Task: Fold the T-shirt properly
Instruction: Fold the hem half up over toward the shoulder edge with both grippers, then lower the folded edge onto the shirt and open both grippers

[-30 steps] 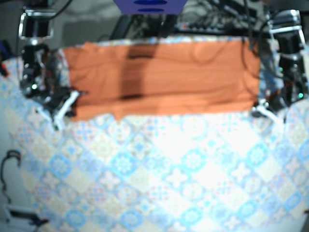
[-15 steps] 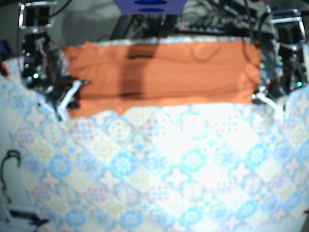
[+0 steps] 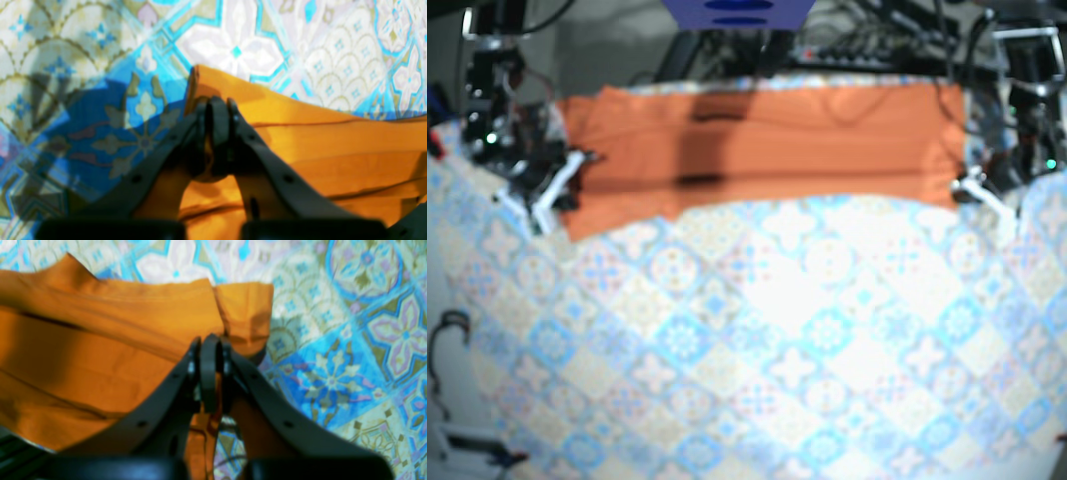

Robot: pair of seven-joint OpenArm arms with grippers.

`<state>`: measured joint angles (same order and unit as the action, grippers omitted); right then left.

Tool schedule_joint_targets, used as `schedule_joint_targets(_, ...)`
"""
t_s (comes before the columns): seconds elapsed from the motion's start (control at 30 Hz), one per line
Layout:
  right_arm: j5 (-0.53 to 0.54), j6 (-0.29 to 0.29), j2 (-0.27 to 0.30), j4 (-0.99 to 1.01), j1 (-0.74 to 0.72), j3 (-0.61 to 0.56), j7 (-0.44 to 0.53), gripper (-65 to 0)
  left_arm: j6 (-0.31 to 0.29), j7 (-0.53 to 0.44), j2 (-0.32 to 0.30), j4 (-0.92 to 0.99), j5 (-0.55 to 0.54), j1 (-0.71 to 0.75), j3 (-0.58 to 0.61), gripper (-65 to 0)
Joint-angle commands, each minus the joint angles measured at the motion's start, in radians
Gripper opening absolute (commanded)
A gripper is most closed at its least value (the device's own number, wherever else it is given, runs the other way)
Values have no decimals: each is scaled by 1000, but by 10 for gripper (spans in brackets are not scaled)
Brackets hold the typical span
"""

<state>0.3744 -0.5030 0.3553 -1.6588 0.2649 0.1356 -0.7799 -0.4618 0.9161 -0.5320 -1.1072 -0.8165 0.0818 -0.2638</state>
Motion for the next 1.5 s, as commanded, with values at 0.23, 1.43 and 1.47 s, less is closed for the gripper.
schedule_joint_targets(0.23,5,0,17,-71,50,9,18,-650,-7,-45,-33,-15,-8,25,-4,-650)
schedule_joint_targets(1.43,2,30,-23,-162,213,9,20,-650,-7,-44,-33,-15,-8,43,-2,-650)
schedule_joint_targets(1.47,2,30,-23,-162,215,9,20,-650,-7,-42,-33,-15,-8,43,-2,-650)
